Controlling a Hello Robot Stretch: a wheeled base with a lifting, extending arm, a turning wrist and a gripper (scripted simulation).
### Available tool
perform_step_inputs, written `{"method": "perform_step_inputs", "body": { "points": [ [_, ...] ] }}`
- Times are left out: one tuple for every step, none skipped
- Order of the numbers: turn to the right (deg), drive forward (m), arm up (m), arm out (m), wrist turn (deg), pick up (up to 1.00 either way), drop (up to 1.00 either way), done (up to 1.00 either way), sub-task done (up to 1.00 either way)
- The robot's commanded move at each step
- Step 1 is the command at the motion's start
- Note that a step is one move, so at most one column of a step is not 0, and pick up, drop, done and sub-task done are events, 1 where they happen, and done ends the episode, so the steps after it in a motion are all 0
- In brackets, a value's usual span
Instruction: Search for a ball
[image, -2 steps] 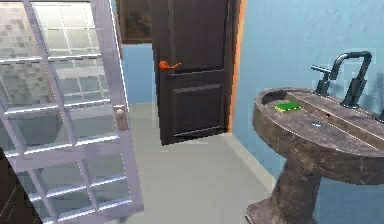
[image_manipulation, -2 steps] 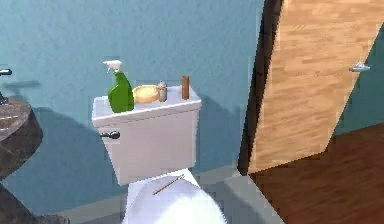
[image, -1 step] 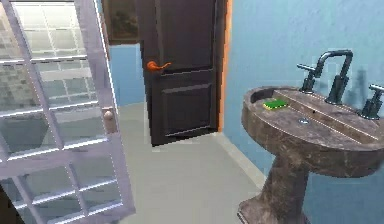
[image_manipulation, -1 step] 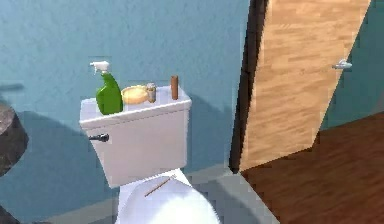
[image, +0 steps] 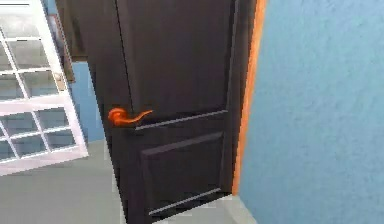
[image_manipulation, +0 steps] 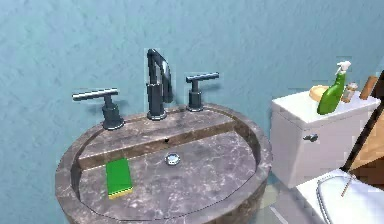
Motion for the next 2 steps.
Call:
{"method": "perform_step_inputs", "body": {
  "points": [
    [0.0,0.15,0.00,0.00,0.0,0.00,0.00,0.00,0.00],
    [-39.0,0.00,0.00,0.00,0.0,0.00,0.00,0.00,0.00]
  ]
}}
